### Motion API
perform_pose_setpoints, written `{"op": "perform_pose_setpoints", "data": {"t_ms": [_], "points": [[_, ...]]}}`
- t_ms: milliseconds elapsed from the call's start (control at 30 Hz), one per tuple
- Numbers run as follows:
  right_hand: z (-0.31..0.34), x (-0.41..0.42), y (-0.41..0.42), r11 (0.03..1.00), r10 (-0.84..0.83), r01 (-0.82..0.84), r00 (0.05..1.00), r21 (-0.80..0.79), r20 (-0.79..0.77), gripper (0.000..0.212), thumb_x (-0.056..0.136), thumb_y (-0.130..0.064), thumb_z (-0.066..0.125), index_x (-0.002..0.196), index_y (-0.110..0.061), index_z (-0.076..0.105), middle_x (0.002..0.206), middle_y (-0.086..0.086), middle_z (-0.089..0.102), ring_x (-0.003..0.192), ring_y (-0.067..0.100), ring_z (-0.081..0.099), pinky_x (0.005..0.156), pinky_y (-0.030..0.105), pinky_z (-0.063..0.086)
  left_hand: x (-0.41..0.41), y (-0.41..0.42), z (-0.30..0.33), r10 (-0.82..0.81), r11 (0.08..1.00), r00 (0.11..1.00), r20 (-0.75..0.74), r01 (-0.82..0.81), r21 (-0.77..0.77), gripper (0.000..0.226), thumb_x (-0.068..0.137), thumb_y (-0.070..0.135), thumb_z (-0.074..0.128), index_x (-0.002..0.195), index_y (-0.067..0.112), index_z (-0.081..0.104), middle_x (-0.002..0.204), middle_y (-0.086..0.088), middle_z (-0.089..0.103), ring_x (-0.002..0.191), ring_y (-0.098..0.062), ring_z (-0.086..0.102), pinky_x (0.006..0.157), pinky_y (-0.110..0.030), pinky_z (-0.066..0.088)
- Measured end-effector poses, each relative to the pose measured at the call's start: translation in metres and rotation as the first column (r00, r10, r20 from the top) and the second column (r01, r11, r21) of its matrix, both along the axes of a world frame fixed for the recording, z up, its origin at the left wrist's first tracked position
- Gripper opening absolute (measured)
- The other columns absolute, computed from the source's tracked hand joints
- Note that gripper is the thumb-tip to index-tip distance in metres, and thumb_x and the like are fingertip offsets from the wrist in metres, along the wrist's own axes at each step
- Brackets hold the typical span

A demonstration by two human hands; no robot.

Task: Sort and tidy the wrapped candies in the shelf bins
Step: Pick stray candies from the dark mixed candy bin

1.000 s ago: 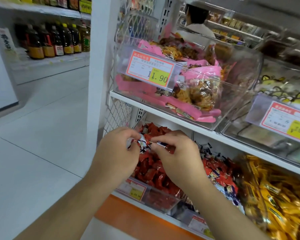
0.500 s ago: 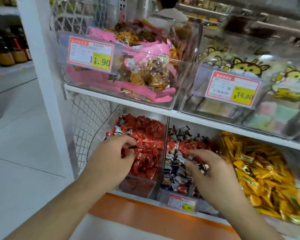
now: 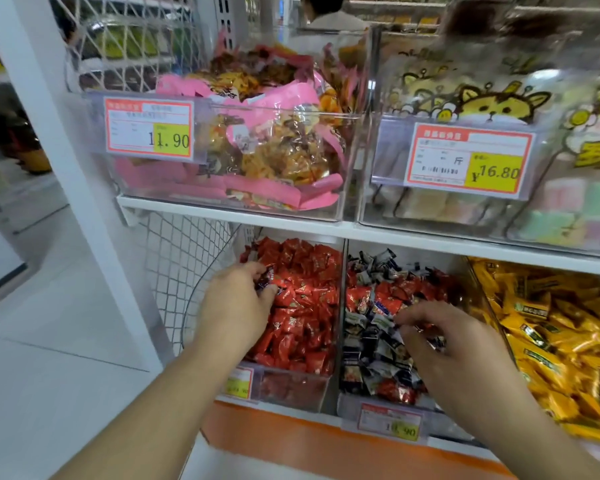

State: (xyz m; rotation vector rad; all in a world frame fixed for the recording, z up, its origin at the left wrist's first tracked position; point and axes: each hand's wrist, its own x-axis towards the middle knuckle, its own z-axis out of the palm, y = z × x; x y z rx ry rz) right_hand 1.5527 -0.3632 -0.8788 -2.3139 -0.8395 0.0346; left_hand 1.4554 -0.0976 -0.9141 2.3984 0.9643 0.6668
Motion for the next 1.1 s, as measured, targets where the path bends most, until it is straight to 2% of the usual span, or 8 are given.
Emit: {"op": "perform_pose_setpoints", "data": {"t_ms": [200, 333, 533, 633, 733, 833, 967, 1100], "points": [[-0.006, 0.002, 0.002, 1.000, -0.003, 0.003, 0.999, 0.000, -0.033, 0.020, 0.099, -0.021, 0.064, 0.093, -0.039, 0.068, 0.103, -0.031, 0.062, 0.093, -0.013, 0.056, 0.067, 0.002, 0.042, 0.009, 0.003, -0.003, -0.033, 0.999, 0.991, -0.126, 0.029, -0.037, 0.044, 0.090, 0.042, 0.075, 0.128, 0.023, 0.068, 0.120, -0.001, 0.072, 0.114, -0.026, 0.063, 0.098, -0.043, 0.053], [-0.005, -0.003, 0.005, 1.000, 0.005, -0.005, 1.000, -0.004, -0.028, 0.019, 0.099, -0.020, 0.065, 0.092, -0.038, 0.068, 0.103, -0.027, 0.065, 0.074, -0.005, 0.061, 0.061, 0.006, 0.044, 0.009, 0.002, -0.004, -0.017, 0.987, 0.999, -0.048, 0.009, -0.158, 0.039, 0.086, 0.028, 0.081, 0.123, 0.025, 0.070, 0.108, 0.009, 0.071, 0.103, -0.016, 0.065, 0.095, -0.034, 0.054], [-0.003, -0.010, 0.006, 1.000, 0.021, -0.021, 0.999, 0.010, -0.038, 0.019, 0.099, -0.018, 0.064, 0.094, -0.036, 0.067, 0.097, -0.020, 0.066, 0.064, -0.003, 0.061, 0.057, 0.010, 0.045, -0.001, -0.006, 0.002, 0.019, 0.981, 0.994, 0.109, 0.002, -0.193, 0.027, 0.086, 0.011, 0.080, 0.098, 0.033, 0.069, 0.087, 0.016, 0.065, 0.078, 0.000, 0.061, 0.064, -0.012, 0.043], [-0.002, -0.012, 0.007, 0.999, 0.034, -0.034, 0.999, 0.008, -0.018, 0.022, 0.098, -0.014, 0.065, 0.097, -0.035, 0.069, 0.104, -0.024, 0.065, 0.085, -0.012, 0.056, 0.068, 0.002, 0.043, -0.015, -0.013, 0.012, -0.003, 0.989, 0.985, 0.171, 0.029, -0.147, 0.024, 0.087, 0.016, 0.080, 0.098, 0.035, 0.070, 0.089, 0.017, 0.065, 0.073, 0.000, 0.061, 0.057, -0.009, 0.040], [-0.001, -0.016, 0.009, 0.998, 0.057, -0.057, 0.998, 0.006, 0.015, 0.023, 0.097, -0.012, 0.065, 0.101, -0.034, 0.070, 0.104, -0.025, 0.064, 0.096, -0.009, 0.058, 0.073, 0.001, 0.043, -0.029, -0.023, 0.024, -0.074, 0.986, 0.970, 0.231, 0.106, -0.129, 0.021, 0.086, 0.026, 0.082, 0.097, 0.039, 0.071, 0.088, 0.021, 0.068, 0.084, 0.003, 0.062, 0.066, -0.012, 0.042], [0.001, -0.020, 0.013, 0.995, 0.090, -0.093, 0.995, 0.043, 0.048, 0.026, 0.096, -0.016, 0.069, 0.111, -0.037, 0.067, 0.103, -0.029, 0.064, 0.104, -0.011, 0.058, 0.080, 0.000, 0.042, -0.035, -0.039, 0.043, -0.116, 0.956, 0.950, 0.289, 0.186, -0.228, 0.015, 0.083, 0.037, 0.084, 0.093, 0.039, 0.073, 0.086, 0.023, 0.070, 0.084, 0.001, 0.065, 0.068, -0.018, 0.049], [0.011, -0.028, 0.012, 0.981, 0.179, -0.179, 0.984, 0.074, 0.004, 0.050, 0.094, -0.033, 0.074, 0.135, -0.050, 0.052, 0.113, -0.031, 0.062, 0.114, -0.012, 0.054, 0.090, 0.005, 0.043, -0.031, -0.072, 0.061, -0.223, 0.854, 0.920, 0.323, 0.344, -0.390, 0.015, 0.079, 0.041, 0.086, 0.090, 0.035, 0.078, 0.084, 0.020, 0.074, 0.084, 0.004, 0.068, 0.071, -0.008, 0.049], [0.017, -0.031, 0.007, 0.981, 0.164, -0.169, 0.985, 0.095, 0.057, 0.032, 0.093, -0.035, 0.074, 0.122, -0.045, 0.064, 0.113, -0.033, 0.064, 0.111, -0.013, 0.057, 0.092, 0.005, 0.044, -0.028, -0.094, 0.062, -0.350, 0.805, 0.897, 0.269, 0.435, -0.403, 0.018, 0.081, 0.046, 0.083, 0.095, 0.036, 0.077, 0.090, 0.020, 0.075, 0.090, 0.004, 0.068, 0.083, -0.021, 0.054]]}}
